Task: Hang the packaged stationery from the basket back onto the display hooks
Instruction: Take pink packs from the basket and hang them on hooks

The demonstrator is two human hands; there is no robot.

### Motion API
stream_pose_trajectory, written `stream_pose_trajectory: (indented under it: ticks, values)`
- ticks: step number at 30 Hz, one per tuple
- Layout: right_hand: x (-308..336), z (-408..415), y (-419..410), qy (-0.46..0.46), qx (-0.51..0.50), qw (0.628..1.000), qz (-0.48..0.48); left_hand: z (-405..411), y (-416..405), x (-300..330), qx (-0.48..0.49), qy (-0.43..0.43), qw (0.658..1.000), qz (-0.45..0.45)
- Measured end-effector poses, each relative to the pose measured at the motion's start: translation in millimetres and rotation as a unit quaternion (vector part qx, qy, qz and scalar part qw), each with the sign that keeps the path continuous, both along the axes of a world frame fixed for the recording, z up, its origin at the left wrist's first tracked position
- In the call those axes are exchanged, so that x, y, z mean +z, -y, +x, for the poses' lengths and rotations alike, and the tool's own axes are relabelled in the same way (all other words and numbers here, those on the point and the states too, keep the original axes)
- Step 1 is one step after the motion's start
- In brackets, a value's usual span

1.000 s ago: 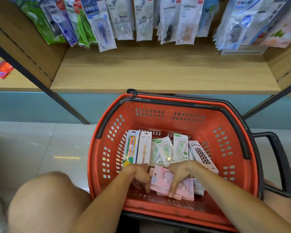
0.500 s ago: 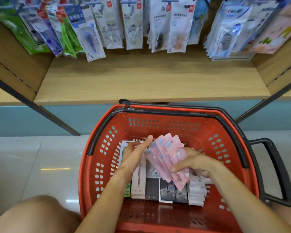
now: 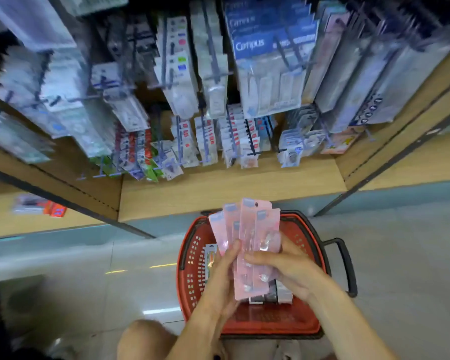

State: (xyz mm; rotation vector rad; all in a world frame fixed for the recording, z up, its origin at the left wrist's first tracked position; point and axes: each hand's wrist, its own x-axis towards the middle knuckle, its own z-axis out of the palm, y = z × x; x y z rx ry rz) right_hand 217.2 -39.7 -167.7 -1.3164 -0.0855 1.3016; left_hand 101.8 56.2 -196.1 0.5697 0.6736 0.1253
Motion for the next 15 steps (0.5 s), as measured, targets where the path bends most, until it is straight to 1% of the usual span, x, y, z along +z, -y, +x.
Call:
stream_pose_trajectory:
  ticks: [2,7,11,15]
  values:
    - [70.2,-7.1,-0.4,0.029,-0.019,0.999,0.006,1.3,-0.5,70.4,0.004,0.018,1.000,-0.019]
    - [242.6,-17.5,-7.1,0.123,-0.061,0.990,0.001,1.5,-10.1,237.6,-0.004,0.054,0.998,-0.031]
    - [364.2,-16.9,-13.1,0.198,-0.065,0.978,0.015,-1.0,-22.8,354.9,-0.043,0.072,0.996,0.004]
    - [448.8,-20.1,-16.4,0.229,-0.085,0.968,0.055,-0.7,-35.6,441.0,-0.092,0.097,0.990,0.054]
